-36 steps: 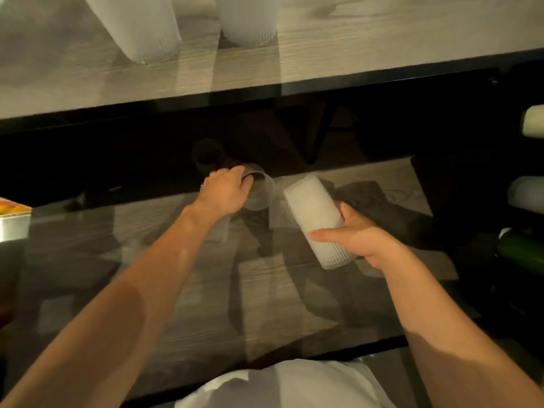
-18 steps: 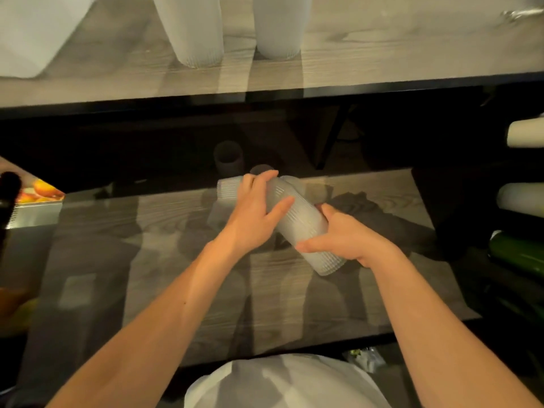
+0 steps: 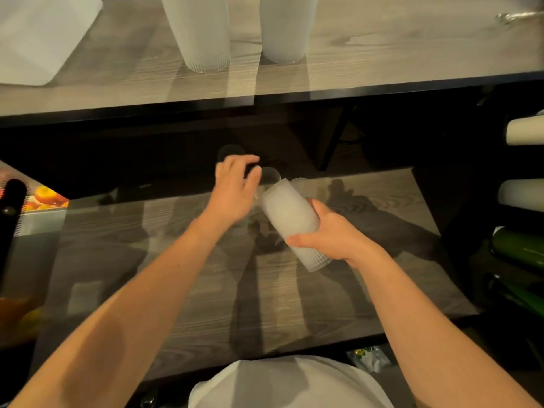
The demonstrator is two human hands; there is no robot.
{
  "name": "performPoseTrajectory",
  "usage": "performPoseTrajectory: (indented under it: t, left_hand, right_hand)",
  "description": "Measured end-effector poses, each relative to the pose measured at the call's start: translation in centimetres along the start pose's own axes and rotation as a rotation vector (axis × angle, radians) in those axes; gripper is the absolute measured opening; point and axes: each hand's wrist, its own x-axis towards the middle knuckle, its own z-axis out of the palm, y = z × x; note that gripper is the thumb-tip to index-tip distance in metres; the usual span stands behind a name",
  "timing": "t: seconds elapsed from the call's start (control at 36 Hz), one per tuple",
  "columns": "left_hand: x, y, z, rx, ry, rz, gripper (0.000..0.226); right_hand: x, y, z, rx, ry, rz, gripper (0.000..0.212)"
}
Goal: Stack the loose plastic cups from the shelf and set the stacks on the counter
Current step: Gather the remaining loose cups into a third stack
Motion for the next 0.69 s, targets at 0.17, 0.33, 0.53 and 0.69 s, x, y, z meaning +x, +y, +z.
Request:
performPoseTrajectory:
  t: [0.17,0.33,0.53,0.69]
  left_hand:
    - [6.0,-0.5,-1.7,0.436,-0.419,-0.339,0.052]
    - [7.7,-1.9,-2.1,0.28,-0.468,-0.503,0.06]
    - [6.1,-1.1,-4.2,-0.145,0.038,-0.363,0.033]
    - [-0.7,-0.3,-2.3,-0.48,-0.207,-0.049,0.036]
  right_hand:
    - [0.2,-0.5,0.4,-0.044,-0.006,0.021,0.1]
    - [0.6,-0.4,0.6,-0.072,-0.01,0.068,0.101]
    - [0.7,-0.5,0.2,0.035,0.01,0.089,0.1]
    - [0.3,-0.7,0.3,0.047,-0.046,0.05,0.101]
